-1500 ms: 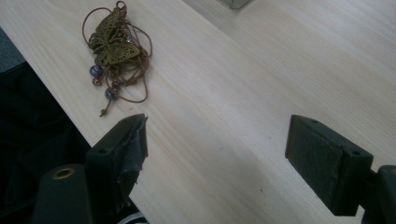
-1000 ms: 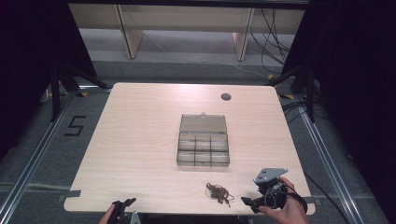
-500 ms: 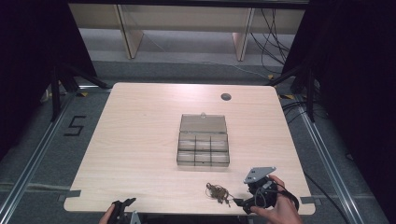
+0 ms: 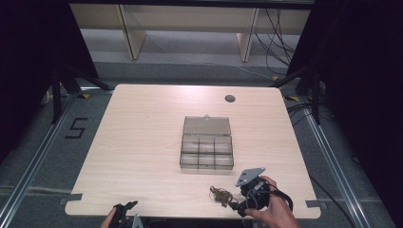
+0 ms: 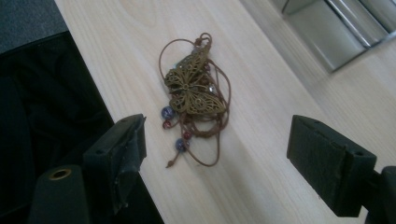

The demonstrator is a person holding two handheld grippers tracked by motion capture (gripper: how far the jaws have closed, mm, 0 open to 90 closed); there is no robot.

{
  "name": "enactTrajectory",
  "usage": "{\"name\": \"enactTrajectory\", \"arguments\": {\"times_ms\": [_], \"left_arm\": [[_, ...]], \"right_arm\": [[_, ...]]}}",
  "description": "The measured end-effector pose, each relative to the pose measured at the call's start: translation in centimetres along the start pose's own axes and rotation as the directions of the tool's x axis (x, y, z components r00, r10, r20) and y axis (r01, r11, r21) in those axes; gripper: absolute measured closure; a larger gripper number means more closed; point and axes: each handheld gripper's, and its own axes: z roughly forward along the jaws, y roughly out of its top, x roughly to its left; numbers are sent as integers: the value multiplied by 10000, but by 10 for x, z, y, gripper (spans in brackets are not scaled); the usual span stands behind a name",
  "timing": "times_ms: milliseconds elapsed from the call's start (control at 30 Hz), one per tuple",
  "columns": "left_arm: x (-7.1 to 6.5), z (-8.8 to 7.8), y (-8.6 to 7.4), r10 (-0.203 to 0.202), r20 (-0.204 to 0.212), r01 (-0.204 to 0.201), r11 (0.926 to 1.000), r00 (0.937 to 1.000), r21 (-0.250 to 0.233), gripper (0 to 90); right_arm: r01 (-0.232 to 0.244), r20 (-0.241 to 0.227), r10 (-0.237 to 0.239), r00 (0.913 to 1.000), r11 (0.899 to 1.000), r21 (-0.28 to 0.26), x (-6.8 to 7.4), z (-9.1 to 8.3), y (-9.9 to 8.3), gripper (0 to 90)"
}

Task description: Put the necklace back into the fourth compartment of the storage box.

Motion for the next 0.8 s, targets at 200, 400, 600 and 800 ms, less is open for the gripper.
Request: {"name": "enactTrajectory", "arguments": {"times_ms": [200,400,600,800], "left_arm": [[1,0,0,79,414,-82,9999,9991,69,158],[2,-1,0,228,73,-229,9996,9997,194,158],[2,-2,0,299,222,-303,9994,9993,191,158],[1,-2,0,247,175,-249,9996,9995,104,158]], "right_arm": [[587,-290,-579,9979,9979,280,3,9,9,239],[801,-415,-777,9961,9951,586,4,23,19,254],[739,-590,-692,9959,9939,821,2,33,26,281],[868,-851,-788,9932,9917,950,0,41,30,310]]}}
